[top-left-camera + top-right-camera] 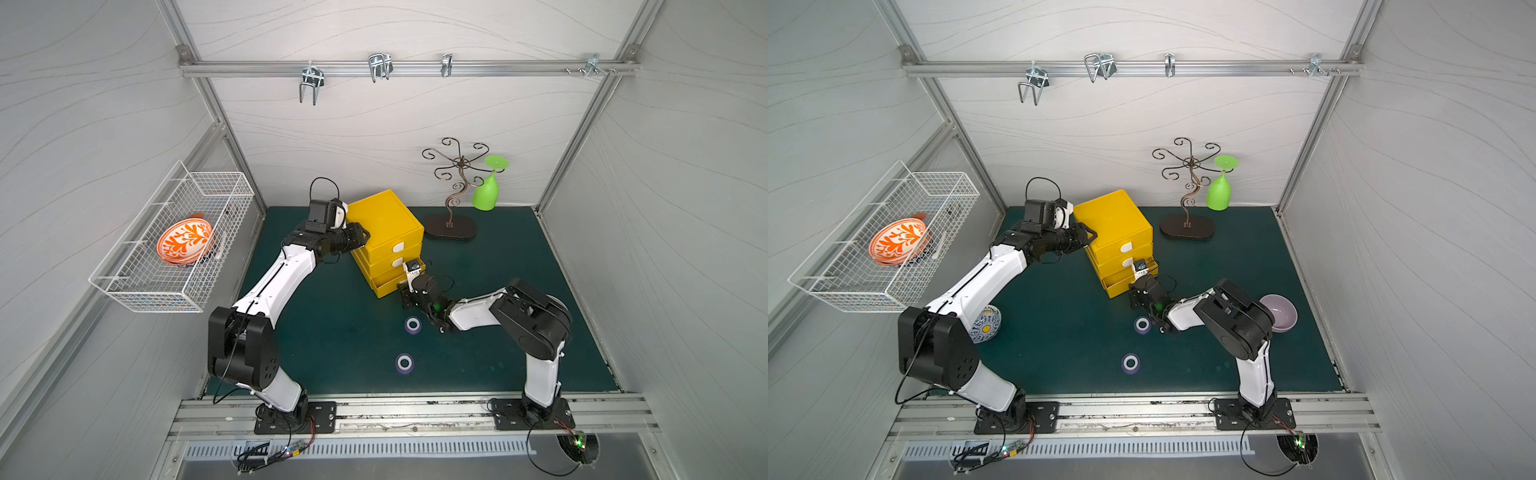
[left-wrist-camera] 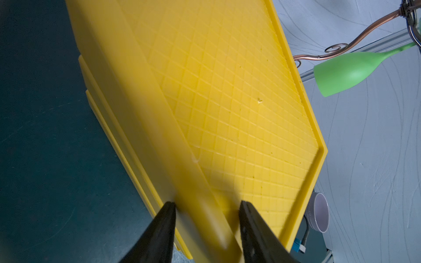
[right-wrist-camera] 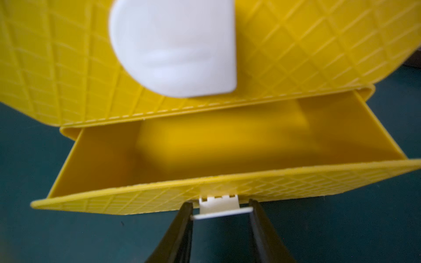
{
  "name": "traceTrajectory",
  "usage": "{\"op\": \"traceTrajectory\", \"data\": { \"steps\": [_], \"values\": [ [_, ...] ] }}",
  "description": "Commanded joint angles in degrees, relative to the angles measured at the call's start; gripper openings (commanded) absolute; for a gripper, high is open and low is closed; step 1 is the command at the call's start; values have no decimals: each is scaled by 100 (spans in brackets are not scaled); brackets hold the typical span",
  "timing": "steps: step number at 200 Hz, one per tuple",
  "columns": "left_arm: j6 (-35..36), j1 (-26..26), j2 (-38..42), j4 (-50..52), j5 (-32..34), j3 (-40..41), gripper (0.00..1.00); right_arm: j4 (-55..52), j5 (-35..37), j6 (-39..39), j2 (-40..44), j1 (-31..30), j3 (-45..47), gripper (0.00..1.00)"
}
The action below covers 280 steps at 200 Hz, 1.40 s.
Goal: Place the transparent tape into the drawer according to color
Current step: Open the drawer in the storage box.
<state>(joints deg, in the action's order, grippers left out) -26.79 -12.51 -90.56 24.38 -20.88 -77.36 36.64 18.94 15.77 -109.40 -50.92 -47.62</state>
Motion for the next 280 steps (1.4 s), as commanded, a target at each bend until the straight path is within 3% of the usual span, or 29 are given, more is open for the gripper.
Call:
{"op": "traceTrajectory", "data": {
  "steps": [1, 109, 145, 167, 194, 280],
  "values": [
    [104, -23, -205, 367, -69, 28, 49, -176, 283, 112, 368, -140, 206, 15],
    [95, -41, -93, 344, -56, 68, 49, -834, 1102, 620, 1263, -780, 1087, 16],
    [102, -58, -64, 353, -64, 72, 53, -1207, 1042, 652, 1633, -789, 1074, 49],
    [95, -67, -11, 348, -71, 61, 62, -1701, 822, 671, 1974, -785, 1001, 61],
    [93, -76, 75, 383, -87, 31, 69, -2343, 494, 820, 2431, -781, 958, 68],
    [-105, -58, 911, 80, -602, 690, 86, -5231, -1509, 1579, 3111, -203, 222, 70]
  ]
}}
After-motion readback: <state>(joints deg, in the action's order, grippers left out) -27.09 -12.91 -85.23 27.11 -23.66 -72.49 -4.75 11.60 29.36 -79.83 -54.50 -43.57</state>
